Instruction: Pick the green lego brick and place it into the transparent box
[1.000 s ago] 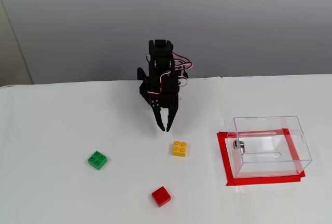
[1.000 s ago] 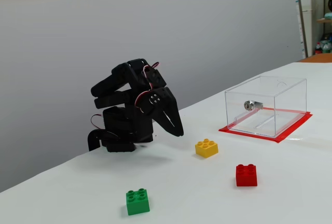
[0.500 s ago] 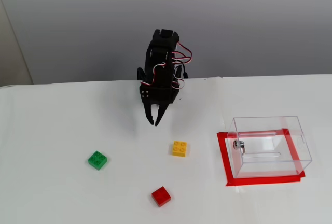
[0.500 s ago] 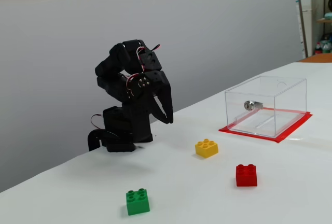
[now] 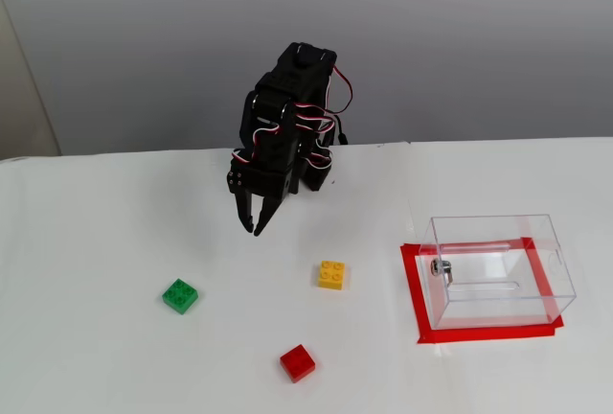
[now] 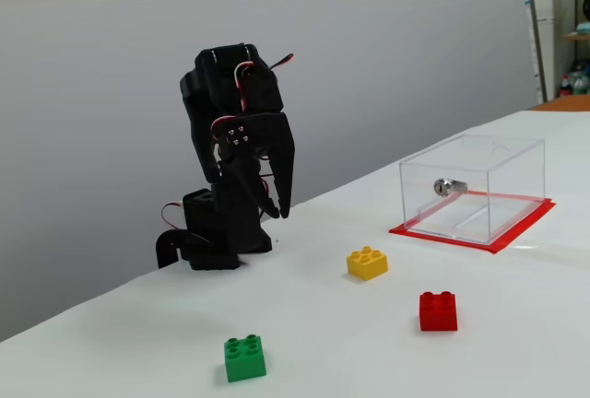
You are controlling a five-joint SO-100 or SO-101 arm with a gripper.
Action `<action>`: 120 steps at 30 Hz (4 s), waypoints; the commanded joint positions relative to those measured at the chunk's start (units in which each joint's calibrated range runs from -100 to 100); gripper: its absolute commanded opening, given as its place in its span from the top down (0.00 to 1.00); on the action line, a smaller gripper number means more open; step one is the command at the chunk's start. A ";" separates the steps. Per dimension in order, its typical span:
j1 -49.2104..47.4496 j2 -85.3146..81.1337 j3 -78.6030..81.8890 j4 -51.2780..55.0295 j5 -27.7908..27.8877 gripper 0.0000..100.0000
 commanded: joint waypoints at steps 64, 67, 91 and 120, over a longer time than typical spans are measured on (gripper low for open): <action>12.56 45.24 -7.28 -42.70 0.51 0.62; 12.26 46.26 -7.28 -42.70 0.51 0.62; 12.71 47.03 -7.37 -42.70 0.41 0.84; 10.41 22.08 -0.13 -41.92 -0.06 0.90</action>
